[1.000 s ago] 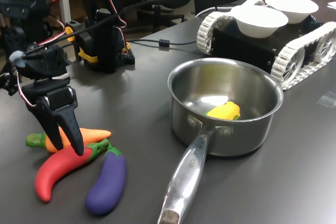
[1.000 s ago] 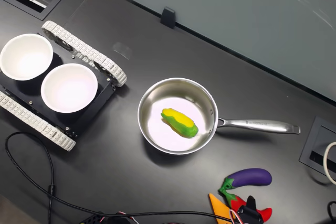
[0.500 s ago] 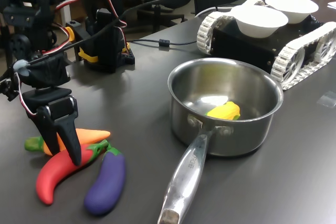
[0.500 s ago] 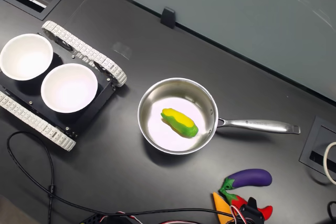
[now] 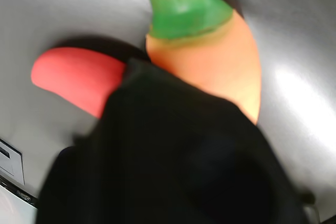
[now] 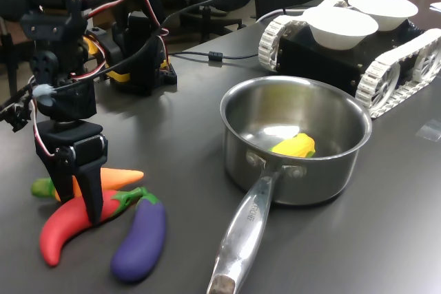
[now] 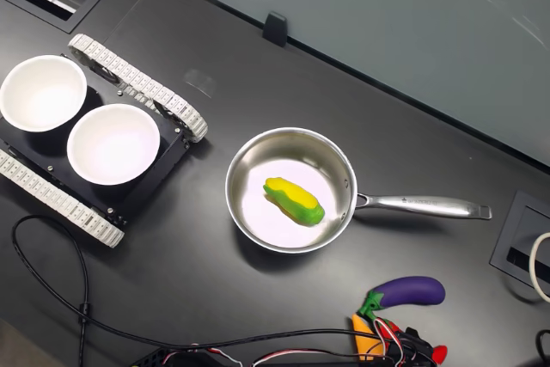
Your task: Pick up the chilli and place them in the pan
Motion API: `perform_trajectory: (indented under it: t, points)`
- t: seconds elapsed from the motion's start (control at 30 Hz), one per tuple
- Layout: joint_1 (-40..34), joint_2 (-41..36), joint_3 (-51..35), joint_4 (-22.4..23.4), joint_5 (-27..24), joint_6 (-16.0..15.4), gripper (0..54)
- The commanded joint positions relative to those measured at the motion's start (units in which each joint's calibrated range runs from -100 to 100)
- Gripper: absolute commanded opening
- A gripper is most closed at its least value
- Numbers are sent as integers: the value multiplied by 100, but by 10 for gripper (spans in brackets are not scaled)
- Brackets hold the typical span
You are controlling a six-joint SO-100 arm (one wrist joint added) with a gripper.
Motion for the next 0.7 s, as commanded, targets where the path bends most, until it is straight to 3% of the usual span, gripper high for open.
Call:
perform_trajectory:
  t: [0.0,0.03,0.2,0.67]
  points:
    - [66,-23,218,123,10,290,26]
    - [54,-82,309,46,-15,290,0]
    - [20,-749,845,-193,-186,164,0]
    - [-519,-2512,909,-252,-1197,89,0]
